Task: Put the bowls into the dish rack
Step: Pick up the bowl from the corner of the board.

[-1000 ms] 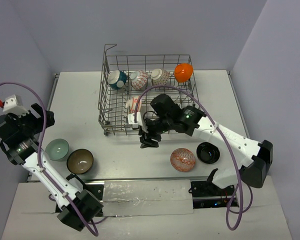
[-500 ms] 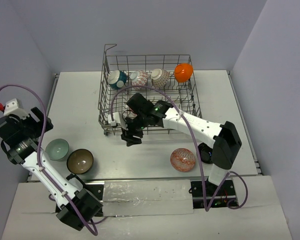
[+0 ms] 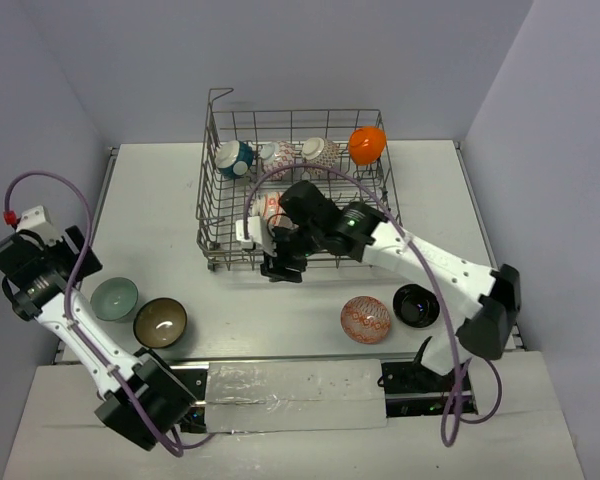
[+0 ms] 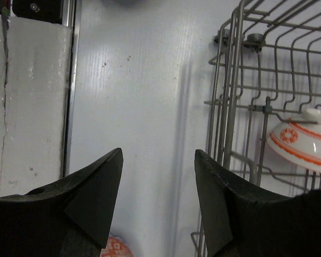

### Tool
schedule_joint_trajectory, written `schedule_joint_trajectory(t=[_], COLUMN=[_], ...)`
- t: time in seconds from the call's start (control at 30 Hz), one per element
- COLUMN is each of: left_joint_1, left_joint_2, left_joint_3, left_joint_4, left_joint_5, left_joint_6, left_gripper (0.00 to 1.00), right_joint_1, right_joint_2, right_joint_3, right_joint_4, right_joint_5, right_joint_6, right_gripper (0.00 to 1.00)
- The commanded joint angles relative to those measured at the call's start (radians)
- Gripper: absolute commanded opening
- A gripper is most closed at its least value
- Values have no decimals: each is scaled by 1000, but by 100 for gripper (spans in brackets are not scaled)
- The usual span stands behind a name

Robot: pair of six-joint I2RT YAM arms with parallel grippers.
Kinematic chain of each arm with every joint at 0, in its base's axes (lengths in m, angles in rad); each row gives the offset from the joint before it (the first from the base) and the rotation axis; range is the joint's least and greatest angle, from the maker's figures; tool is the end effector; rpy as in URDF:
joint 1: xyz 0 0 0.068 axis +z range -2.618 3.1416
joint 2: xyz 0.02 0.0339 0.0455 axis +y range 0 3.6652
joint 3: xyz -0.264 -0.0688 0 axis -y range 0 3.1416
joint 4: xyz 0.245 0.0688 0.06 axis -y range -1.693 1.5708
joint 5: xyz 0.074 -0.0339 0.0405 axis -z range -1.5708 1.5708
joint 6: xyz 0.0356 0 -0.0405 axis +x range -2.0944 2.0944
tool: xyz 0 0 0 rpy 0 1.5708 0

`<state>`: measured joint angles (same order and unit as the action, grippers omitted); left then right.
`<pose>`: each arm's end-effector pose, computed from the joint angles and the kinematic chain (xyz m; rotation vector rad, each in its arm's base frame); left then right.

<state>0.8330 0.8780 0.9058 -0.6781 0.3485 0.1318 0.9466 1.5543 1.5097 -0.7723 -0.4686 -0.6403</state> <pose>0.1302 0.1251 0.3184 -0.5681 2.1053 0.1608 0.1830 0.2816 0.3494 -1.8510 1.5065 0.7040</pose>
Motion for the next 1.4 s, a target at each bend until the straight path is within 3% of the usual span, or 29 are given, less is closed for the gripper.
schedule_joint_trajectory(t=[0.0, 0.13, 0.33, 0.57, 0.73, 1.37], left_joint_1=[6, 6, 6, 12, 15, 29], left_joint_2=[74, 139, 124, 168, 209, 306], left_joint_3=[59, 81, 12, -45, -99, -145], left_joint_4=[8, -32, -53, -58, -25, 25], left_joint_5=[-26, -37, -11, -17, 0, 30], left_joint_6=[121, 242, 403, 511, 546, 588], left_gripper=[82, 79, 80, 79, 79, 78], right_joint_1=[-3, -41, -225, -416, -561, -727], right_joint_2=[-120, -212, -319, -421, -488, -553], right_joint_3=[-63, -152, -285, -396, -442, -540], right_joint_4=[10, -8, -2, -7, 4, 77], right_joint_5=[96, 67, -25, -62, -177, -277], right_joint_6=[25, 67, 42, 22, 5, 2], right_gripper=[64, 66, 68, 66, 68, 69])
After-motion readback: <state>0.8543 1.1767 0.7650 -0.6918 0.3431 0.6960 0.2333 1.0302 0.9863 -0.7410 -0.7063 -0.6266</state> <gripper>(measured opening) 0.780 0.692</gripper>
